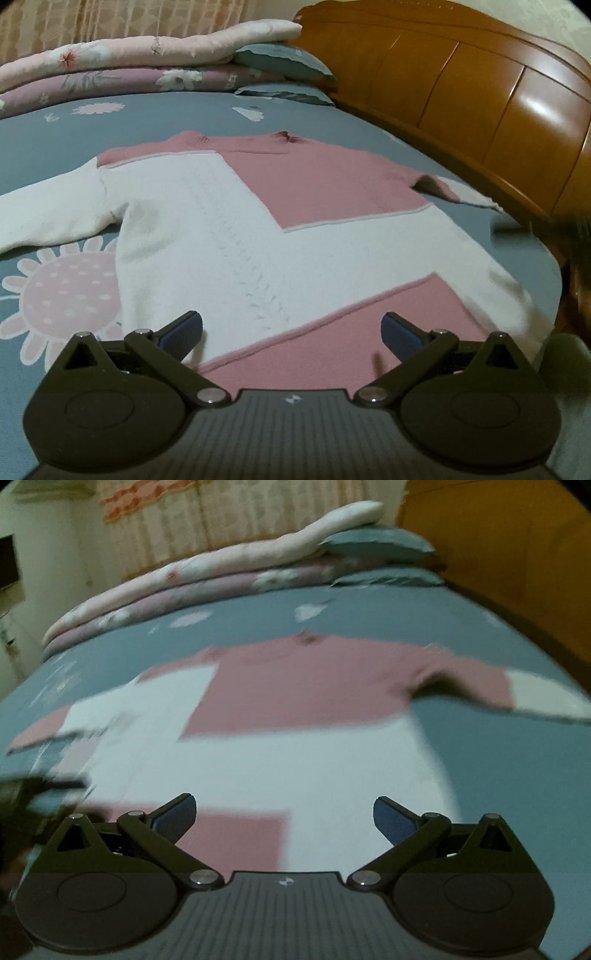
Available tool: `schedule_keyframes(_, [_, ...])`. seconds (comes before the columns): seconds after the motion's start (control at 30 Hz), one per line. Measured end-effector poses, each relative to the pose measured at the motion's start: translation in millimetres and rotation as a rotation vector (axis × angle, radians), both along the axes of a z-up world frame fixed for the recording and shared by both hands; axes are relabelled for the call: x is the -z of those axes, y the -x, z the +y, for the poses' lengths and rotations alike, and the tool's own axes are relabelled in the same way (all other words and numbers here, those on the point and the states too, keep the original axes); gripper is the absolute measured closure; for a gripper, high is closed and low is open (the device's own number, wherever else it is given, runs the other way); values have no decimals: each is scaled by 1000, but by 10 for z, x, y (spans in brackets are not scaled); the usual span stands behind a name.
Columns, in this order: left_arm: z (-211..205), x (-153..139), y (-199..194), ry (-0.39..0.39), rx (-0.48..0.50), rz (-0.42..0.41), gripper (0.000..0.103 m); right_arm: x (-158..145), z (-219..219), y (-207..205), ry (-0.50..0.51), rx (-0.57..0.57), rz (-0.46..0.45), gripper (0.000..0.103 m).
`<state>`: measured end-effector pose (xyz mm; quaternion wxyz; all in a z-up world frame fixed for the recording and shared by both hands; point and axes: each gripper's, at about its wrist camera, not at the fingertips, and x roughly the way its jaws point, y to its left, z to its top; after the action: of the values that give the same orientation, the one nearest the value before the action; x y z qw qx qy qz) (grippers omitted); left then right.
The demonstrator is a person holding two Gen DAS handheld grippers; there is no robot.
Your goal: Fold clothes
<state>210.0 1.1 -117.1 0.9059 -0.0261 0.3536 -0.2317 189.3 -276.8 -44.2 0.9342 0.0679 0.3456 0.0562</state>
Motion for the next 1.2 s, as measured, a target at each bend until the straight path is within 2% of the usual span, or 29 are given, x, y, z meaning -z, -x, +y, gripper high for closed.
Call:
schedule_keyframes(0.07, [1,22,-19,-6,-4,5,1,-130,-250,-269,-21,32,-3,0])
schedule_keyframes(0.23, [53,55,-76,10,-9,15,1,-285,-829,-1122,-163,75,42,0])
schedule_keyframes(0.33, [81,71,-102,28,-8,20,1,-219,-978,-1629,-216,82,52,0])
schedule_keyframes(0.4, [85,81,-110,25,-4,17,1,-73,-1081,-1943,-272,96,78,0])
schedule_keyframes(0.47, [80,91,-111,17,0,11,1,103,-1180,-2144,-276,122,102,0])
schedule_keyframes(0.57, [43,102,-97,-13,6,-4,1,431,-1293,-2251,-264,169,165,0])
schedule_keyframes(0.67, [22,103,-85,-30,7,-12,1,613,-1291,-2098,-228,118,159,0])
schedule_keyframes(0.77, [19,106,-83,-35,8,-18,1,610,-1282,-1913,-147,68,156,0])
schedule_keyframes(0.83, [16,111,-91,-35,5,-22,1,540,-1355,-1827,-141,80,158,0])
schedule_keyframes(0.93, [-4,120,-92,-48,6,-33,1,382,-1514,-1758,-194,133,126,0])
schedule_keyframes(1.03, [-20,127,-93,-57,6,-40,1,259,-1628,-1787,-309,150,77,0])
schedule_keyframes(1.2, [-25,133,-78,-67,11,-49,1,298,-1372,-2021,-409,63,92,0])
